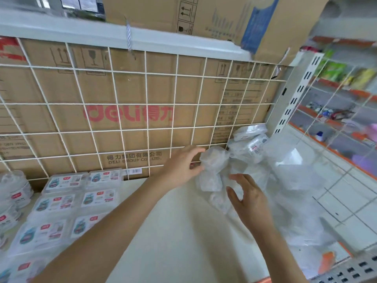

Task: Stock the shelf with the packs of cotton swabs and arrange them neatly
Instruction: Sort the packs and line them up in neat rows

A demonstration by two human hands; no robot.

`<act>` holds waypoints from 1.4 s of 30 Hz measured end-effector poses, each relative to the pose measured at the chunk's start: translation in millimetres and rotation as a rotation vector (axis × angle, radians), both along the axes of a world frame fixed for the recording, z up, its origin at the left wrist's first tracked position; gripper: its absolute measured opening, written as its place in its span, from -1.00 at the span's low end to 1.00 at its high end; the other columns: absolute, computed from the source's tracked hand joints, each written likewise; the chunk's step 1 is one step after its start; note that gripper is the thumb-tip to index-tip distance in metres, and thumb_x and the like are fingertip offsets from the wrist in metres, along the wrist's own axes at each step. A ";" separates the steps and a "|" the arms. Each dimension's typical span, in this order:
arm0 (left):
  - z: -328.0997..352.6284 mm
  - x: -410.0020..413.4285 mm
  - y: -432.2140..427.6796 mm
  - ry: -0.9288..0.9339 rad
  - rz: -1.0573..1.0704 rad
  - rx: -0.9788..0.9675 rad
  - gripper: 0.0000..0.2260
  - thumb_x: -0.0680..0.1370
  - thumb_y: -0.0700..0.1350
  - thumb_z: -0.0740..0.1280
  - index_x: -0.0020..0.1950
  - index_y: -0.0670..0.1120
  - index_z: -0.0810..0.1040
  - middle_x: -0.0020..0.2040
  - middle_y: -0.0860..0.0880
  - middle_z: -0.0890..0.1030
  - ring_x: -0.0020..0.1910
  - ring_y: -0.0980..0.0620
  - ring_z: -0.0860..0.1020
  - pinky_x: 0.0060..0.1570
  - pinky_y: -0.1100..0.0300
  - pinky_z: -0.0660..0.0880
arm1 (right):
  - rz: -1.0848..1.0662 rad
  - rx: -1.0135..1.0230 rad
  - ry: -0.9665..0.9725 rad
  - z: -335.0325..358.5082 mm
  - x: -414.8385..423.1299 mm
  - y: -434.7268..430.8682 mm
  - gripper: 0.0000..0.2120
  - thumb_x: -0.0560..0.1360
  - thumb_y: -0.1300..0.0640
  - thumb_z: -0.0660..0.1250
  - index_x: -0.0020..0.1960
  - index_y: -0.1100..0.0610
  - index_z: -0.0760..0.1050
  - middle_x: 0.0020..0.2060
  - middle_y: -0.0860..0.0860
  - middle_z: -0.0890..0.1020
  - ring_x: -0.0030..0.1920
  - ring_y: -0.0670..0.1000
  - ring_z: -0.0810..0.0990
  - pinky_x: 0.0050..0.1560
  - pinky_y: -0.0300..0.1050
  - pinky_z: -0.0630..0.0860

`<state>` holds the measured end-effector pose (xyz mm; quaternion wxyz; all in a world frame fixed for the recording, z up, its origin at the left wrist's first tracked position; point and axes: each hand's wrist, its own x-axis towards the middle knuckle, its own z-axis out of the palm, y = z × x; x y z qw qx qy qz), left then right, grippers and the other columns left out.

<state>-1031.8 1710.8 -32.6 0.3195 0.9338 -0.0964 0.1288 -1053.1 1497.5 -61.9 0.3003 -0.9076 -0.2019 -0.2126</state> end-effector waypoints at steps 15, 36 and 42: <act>-19.8 37.2 -26.3 -0.073 -0.022 -0.095 -0.57 0.53 -0.11 0.36 0.39 0.03 0.42 0.41 -0.01 0.25 0.15 -0.04 0.48 0.09 0.30 0.37 | 0.014 -0.041 0.024 -1.9 22.1 19.0 -0.72 0.38 0.18 0.44 0.09 0.12 0.57 -0.02 -0.01 0.61 -0.20 0.05 0.63 -0.20 -0.23 0.44; 15.7 -71.8 45.7 0.432 0.132 -1.412 -0.69 0.60 -0.02 0.15 0.29 -0.06 0.47 0.16 -0.14 0.62 0.07 -0.10 0.61 -0.08 0.15 0.57 | -0.158 -0.520 0.247 4.7 73.1 82.4 -0.59 0.53 -0.07 0.27 0.33 0.02 0.34 0.32 0.17 0.27 0.32 0.18 0.25 0.18 0.05 0.40; 16.5 -102.9 57.6 0.393 0.176 -1.465 -0.63 0.52 0.00 0.20 0.29 -0.05 0.48 0.15 -0.10 0.63 0.09 -0.14 0.60 -0.14 0.16 0.58 | -0.104 -0.110 0.069 17.7 54.7 85.2 -0.79 0.44 0.26 0.35 0.06 0.15 0.45 0.03 0.13 0.43 0.04 0.19 0.42 -0.08 0.02 0.43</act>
